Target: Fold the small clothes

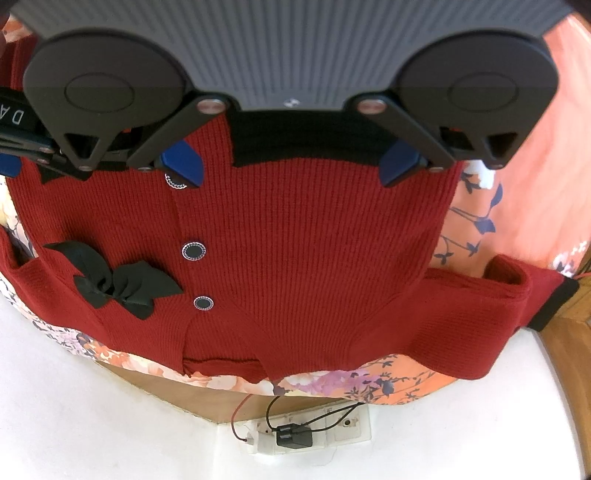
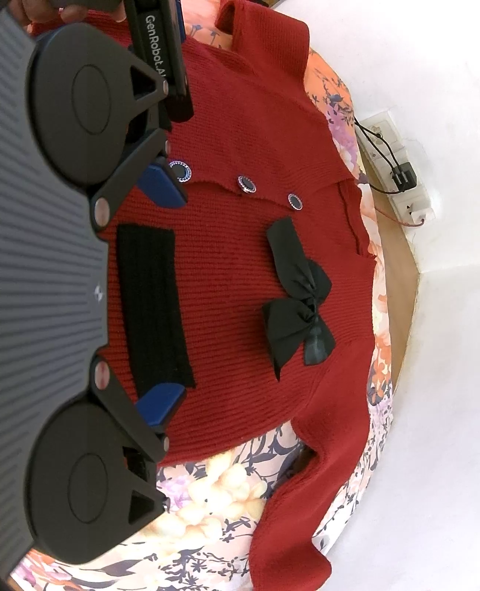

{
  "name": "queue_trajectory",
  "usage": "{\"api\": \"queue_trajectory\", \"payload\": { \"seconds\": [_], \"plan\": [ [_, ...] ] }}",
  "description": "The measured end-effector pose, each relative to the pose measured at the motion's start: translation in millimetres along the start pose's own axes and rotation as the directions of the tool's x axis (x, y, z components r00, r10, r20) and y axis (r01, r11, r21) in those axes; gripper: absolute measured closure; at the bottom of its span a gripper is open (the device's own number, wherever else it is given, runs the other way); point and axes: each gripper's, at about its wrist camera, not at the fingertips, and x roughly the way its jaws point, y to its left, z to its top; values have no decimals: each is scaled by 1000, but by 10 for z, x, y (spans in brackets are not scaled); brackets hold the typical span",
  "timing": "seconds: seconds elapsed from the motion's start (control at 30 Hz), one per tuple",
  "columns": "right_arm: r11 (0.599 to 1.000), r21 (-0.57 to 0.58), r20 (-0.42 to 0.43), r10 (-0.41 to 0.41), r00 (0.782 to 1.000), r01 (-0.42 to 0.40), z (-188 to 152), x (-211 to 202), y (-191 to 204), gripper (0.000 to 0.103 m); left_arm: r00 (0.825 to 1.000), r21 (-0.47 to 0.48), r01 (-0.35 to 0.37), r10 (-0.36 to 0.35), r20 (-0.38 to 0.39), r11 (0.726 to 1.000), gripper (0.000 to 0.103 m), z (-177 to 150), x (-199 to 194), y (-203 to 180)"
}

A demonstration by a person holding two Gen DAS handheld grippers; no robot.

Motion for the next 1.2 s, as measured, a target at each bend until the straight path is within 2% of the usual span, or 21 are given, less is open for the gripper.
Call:
{"api": "queue_trajectory", "payload": {
  "seconds": [0.4,0.7,0.97,1.13,1.2],
  "plan": [
    [1000,5,5,1,1000,-1,8,-17,-4,0,1000,10,4,-4,-2,1000,0,-5,-11,-25],
    [999,42,62,8,998,-11,72,-138,-8,0,999,59,49,-49,10,997,0,133,-23,14],
    [989,140,90,-64,994,51,127,-192,-97,0,991,129,133,-133,-3,983,0,218,-3,33],
    [971,220,112,-124,986,97,183,-216,-340,0,989,178,150,-151,-7,973,0,215,51,-17],
    [965,245,115,-126,985,95,219,-221,-483,0,984,185,178,-178,-21,966,0,197,38,-39]
  ]
}}
